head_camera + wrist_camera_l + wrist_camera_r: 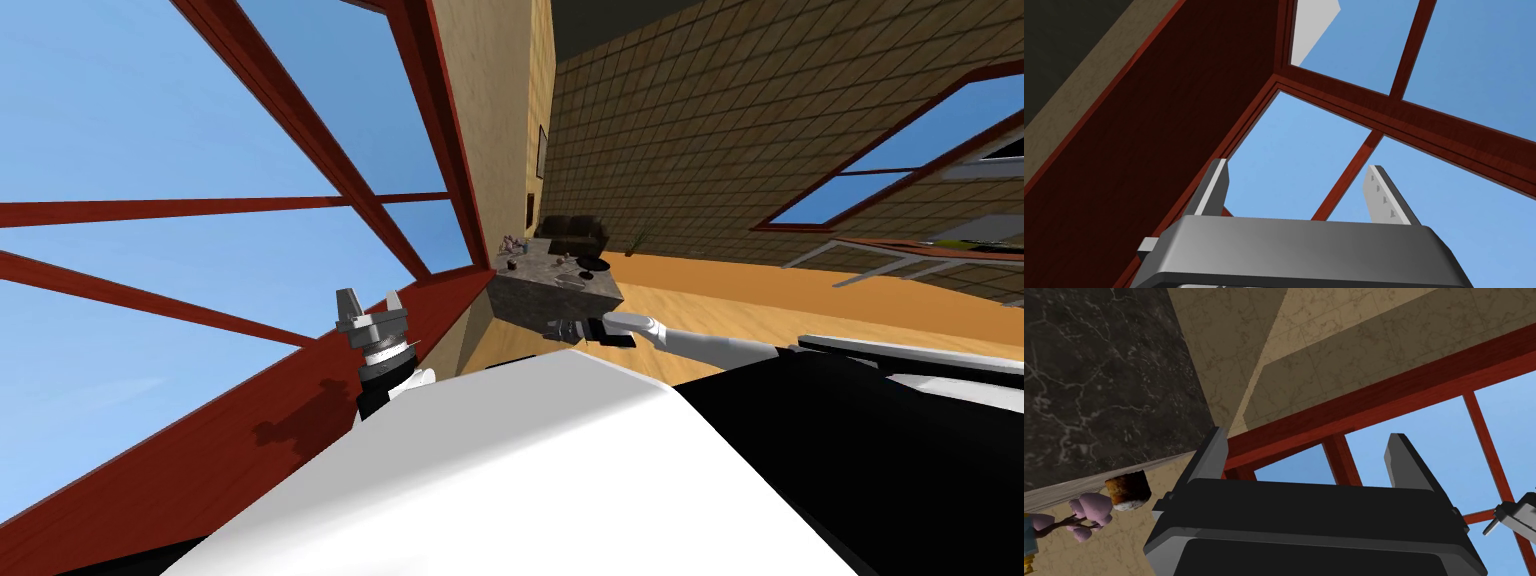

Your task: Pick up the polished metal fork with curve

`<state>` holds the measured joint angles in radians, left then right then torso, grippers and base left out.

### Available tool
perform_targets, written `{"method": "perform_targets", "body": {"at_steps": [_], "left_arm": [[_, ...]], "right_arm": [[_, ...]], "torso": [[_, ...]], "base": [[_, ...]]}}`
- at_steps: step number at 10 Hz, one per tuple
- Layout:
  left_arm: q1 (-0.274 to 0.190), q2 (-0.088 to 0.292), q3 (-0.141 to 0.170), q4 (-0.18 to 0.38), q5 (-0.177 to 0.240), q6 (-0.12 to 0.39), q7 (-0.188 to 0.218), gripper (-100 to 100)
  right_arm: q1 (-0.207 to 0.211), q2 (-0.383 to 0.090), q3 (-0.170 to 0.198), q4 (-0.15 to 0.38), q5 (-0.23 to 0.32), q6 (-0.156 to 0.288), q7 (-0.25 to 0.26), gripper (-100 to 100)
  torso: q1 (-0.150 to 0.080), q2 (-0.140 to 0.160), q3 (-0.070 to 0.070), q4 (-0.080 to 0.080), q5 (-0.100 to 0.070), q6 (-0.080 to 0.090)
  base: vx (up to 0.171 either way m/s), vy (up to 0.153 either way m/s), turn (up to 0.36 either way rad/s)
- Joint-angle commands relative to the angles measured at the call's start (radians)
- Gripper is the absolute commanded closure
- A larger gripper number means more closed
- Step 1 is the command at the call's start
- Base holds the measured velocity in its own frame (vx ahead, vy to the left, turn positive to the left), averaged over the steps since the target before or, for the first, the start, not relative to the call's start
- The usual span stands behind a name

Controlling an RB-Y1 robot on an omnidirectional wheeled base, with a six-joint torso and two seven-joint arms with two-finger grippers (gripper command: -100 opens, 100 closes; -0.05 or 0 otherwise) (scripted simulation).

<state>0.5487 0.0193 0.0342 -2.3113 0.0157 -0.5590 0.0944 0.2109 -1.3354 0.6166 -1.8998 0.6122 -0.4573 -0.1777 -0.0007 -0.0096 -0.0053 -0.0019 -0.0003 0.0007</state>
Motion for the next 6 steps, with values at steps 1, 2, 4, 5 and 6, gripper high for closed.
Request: {"method": "perform_targets", "body": {"at_steps": [1,2,4,5,6], "left_arm": [[0.0,0.0,0.0,0.0,0.0,0.0,0.0,0],[0.0,0.0,0.0,0.0,0.0,0.0,0.0,0],[0.0,0.0,0.0,0.0,0.0,0.0,0.0,0],[0.0,0.0,0.0,0.0,0.0,0.0,0.0,0],[0.0,0.0,0.0,0.0,0.0,0.0,0.0,0]], "right_arm": [[0.018,-0.05,-0.012,0.014,-0.004,-0.008,0.006,-100],[0.018,-0.069,-0.012,0.014,-0.004,-0.008,0.006,-100],[0.024,-0.133,-0.003,0.051,0.007,-0.008,0.004,-100],[0.033,-0.172,0.004,0.085,0.016,-0.007,0.002,-100],[0.033,-0.195,0.004,0.087,0.016,-0.007,0.002,-100]], "torso": [[0.0,0.0,0.0,0.0,0.0,0.0],[-0.001,0.001,0.0,0.0,0.0,0.001],[0.0,0.003,0.002,0.001,0.0,0.0],[0.0,0.002,0.001,0.0,0.0,0.001],[-0.001,0.0,0.0,0.0,0.0,0.0]], "base": [[0.123,0.008,0.102],[0.045,-0.001,-0.007],[0.099,0.01,0.117],[0.159,0.0,0.133],[0.15,-0.006,0.078]]}}
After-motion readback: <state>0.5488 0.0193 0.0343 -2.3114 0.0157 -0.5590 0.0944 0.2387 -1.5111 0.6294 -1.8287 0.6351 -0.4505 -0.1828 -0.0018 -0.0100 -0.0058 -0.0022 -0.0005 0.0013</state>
